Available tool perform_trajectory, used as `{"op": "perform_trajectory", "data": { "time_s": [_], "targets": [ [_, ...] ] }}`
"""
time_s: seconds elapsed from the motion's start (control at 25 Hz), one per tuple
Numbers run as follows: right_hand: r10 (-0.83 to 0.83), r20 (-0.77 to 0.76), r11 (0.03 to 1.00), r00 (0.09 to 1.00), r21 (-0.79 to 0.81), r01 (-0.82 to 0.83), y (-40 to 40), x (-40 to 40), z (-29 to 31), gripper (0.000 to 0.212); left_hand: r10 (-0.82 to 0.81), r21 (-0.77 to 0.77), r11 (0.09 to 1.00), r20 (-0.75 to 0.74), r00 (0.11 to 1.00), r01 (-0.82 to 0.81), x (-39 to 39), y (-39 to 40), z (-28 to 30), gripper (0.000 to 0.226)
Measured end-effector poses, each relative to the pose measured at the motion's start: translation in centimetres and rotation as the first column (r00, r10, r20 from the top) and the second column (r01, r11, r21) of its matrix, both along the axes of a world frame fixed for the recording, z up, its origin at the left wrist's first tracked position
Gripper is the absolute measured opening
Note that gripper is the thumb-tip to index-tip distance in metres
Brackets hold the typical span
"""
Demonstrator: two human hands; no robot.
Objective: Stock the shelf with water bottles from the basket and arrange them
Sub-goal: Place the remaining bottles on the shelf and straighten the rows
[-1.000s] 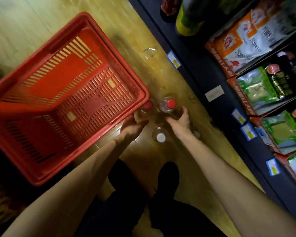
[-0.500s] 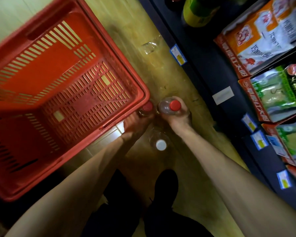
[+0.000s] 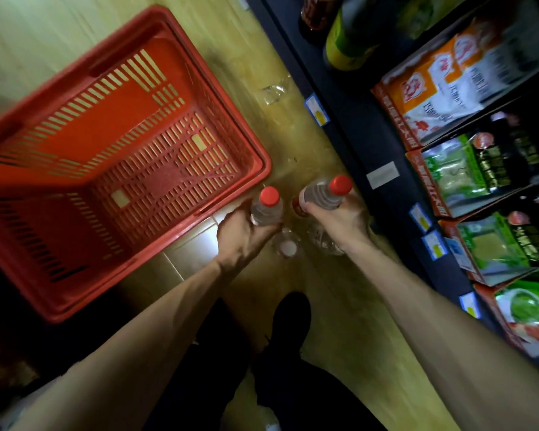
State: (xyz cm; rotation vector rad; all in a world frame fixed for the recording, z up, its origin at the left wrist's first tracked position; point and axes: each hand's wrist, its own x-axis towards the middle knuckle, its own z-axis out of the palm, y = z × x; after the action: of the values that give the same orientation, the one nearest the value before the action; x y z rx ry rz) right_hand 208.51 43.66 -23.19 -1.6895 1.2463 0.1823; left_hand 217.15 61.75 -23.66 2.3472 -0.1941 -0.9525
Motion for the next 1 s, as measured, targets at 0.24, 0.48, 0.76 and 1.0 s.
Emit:
{"op": "perform_trajectory", "data": {
  "time_s": [0.24, 0.48, 0.76, 1.0],
  "targets": [
    [0.031, 0.007, 0.997, 0.999, -0.069, -0.030, 0.4, -0.4, 8.2, 0.054, 0.018, -0.054, 0.998, 0.037, 0.999, -0.016, 0.5, 1.6, 7.8, 0.055],
    [0.097, 0.041, 0.989, 0.994, -0.114, -0.091, 0.4, 2.3, 21.0, 0.071, -0.020, -0.030, 0.999, 0.071, 0.997, 0.023, 3.9, 1.8, 20.6, 0.049],
    [0.192, 0.131, 0.949, 0.973, -0.279, -0.150, -0.3, 9.0, 42.4, 0.076, -0.023, -0.063, 0.997, 0.213, 0.977, 0.038, 11.5, 1.5, 41.0, 0.053],
    [0.251, 0.220, 0.904, 0.943, -0.401, -0.148, -1.4, 14.6, 58.8, 0.050, -0.063, -0.064, 0.994, 0.366, 0.928, 0.092, 17.8, -0.7, 58.4, 0.047]
  ]
}}
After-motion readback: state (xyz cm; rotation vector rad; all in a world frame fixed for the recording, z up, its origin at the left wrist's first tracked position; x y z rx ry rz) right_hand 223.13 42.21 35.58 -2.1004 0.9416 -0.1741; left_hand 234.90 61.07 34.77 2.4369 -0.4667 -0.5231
